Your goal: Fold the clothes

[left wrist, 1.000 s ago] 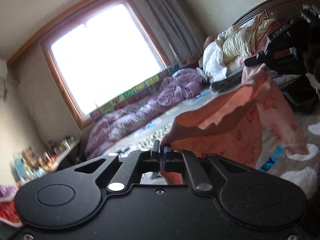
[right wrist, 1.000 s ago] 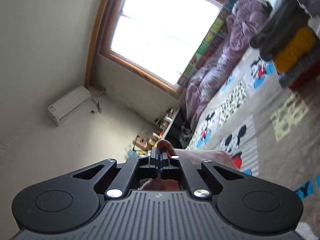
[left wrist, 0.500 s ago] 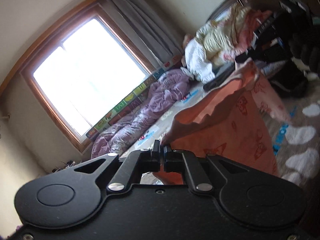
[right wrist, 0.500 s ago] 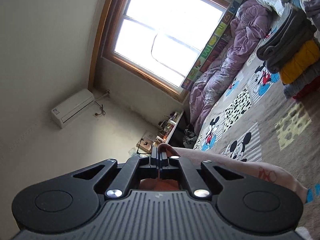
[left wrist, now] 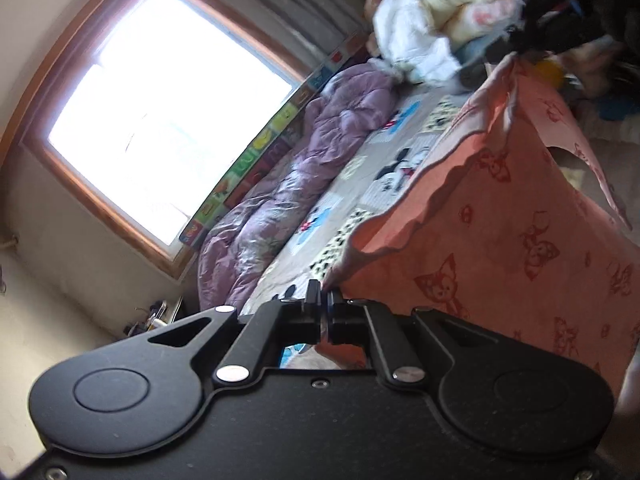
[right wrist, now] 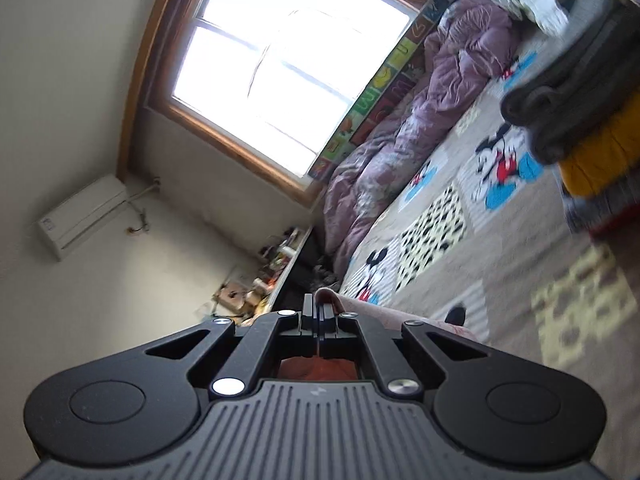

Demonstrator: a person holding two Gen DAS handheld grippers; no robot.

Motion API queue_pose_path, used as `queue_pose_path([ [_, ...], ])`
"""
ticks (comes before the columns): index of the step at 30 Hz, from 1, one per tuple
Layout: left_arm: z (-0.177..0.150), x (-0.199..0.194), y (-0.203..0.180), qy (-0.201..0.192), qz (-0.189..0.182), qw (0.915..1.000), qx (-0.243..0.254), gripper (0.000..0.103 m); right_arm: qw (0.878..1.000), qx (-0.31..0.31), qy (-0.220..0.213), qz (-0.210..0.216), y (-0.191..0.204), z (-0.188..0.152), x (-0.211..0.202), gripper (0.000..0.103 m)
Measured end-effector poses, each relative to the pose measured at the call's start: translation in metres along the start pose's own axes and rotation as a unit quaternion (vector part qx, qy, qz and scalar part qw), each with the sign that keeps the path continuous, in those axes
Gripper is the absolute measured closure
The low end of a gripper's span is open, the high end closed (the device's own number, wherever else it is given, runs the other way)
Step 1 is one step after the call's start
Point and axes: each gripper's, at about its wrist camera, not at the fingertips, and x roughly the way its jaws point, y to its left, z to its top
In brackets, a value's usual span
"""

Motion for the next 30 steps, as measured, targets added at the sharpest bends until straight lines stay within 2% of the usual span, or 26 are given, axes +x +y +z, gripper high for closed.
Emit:
queue_pose_path([
  [3,0.021,0.033,0.014,-0.007,0.038,0.9992,0.012,0.101,1.000,-0.003,-0.015,0.005,-0.002,0.023,0.029,0.100],
  [6,0.036,0.045,0.018,-0.022,0.069,0.9971,0.021,0.102,0.999,-0.013,-0.033,0.011,-0.003,0.042,0.050,0.100],
  [8,0.035,0.045,0.007,-0.029,0.070,0.9967,0.027,0.102,0.999,-0.018,-0.041,0.009,-0.008,0.048,0.058,0.100],
  [11,0.012,0.032,-0.037,-0.033,0.066,0.9952,0.064,0.102,0.999,-0.019,-0.041,0.001,-0.025,0.043,0.059,0.100],
  [13,-0.011,0.017,-0.075,-0.030,0.058,0.9940,0.088,0.102,0.999,-0.018,-0.030,-0.010,-0.048,0.022,0.048,0.100],
  [17,-0.064,-0.024,-0.153,-0.011,0.013,0.9951,0.097,0.102,0.999,-0.004,-0.008,-0.038,-0.097,-0.034,0.008,0.100],
  [21,-0.117,-0.066,-0.231,0.008,-0.033,0.9939,0.105,0.102,0.996,0.038,0.014,-0.079,-0.152,-0.101,-0.042,0.100],
  [25,-0.136,-0.096,-0.266,0.025,-0.042,0.9934,0.104,0.102,0.992,0.056,0.027,-0.107,-0.174,-0.148,-0.076,0.100],
  [30,-0.137,-0.118,-0.270,0.032,-0.036,0.9949,0.088,0.102,0.991,0.052,0.026,-0.121,-0.175,-0.180,-0.103,0.100],
])
